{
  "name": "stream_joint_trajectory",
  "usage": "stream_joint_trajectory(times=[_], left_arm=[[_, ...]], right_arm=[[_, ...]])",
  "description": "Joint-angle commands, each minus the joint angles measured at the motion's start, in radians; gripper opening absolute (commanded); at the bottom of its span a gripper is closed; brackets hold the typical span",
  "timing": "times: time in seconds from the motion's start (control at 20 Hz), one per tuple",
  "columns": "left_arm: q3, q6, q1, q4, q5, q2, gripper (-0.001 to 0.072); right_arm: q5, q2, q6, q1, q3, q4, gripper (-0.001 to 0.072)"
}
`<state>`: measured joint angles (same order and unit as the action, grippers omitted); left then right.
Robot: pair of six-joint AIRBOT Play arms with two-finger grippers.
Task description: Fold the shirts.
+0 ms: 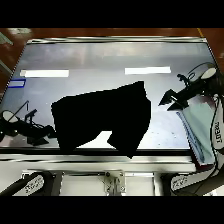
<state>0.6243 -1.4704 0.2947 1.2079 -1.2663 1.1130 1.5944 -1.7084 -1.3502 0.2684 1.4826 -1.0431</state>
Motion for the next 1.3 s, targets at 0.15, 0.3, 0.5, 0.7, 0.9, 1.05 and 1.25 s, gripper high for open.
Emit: stream_joint_trajectory(times=[0.15,0.3,0.5,0.7,0.9,1.05,1.25], left_arm=[[-0.191,0.049,0.01,-0.159,0.153,-0.023,0.0719],[-0.191,0.049,-0.051,-0.178,0.206,0.014,0.0717],[-0.188,0.049,-0.129,-0.325,0.301,0.038,0.0113],[-0.149,0.102,-0.125,-0.397,0.277,0.029,0.0036],[-0.093,0.116,-0.125,-0.397,0.26,-0.013,0.0036],[-0.055,0.116,-0.125,-0.397,0.242,-0.048,0.0036],[-0.003,0.117,-0.125,-0.397,0.235,-0.064,0.0036]], right_arm=[[-0.035,0.05,0.062,0.0,-0.199,0.043,0.0692],[-0.069,0.05,0.066,-0.031,-0.199,0.049,0.0692],[-0.098,0.05,0.061,-0.082,-0.199,0.045,0.0692],[-0.138,0.049,0.05,-0.116,-0.26,0.049,0.0692],[-0.256,0.049,0.005,-0.148,-0.372,0.076,0.0692],[-0.316,0.049,-0.002,-0.206,-0.425,0.048,0.0692],[-0.377,0.049,-0.034,-0.266,-0.442,0.038,0.0533]])
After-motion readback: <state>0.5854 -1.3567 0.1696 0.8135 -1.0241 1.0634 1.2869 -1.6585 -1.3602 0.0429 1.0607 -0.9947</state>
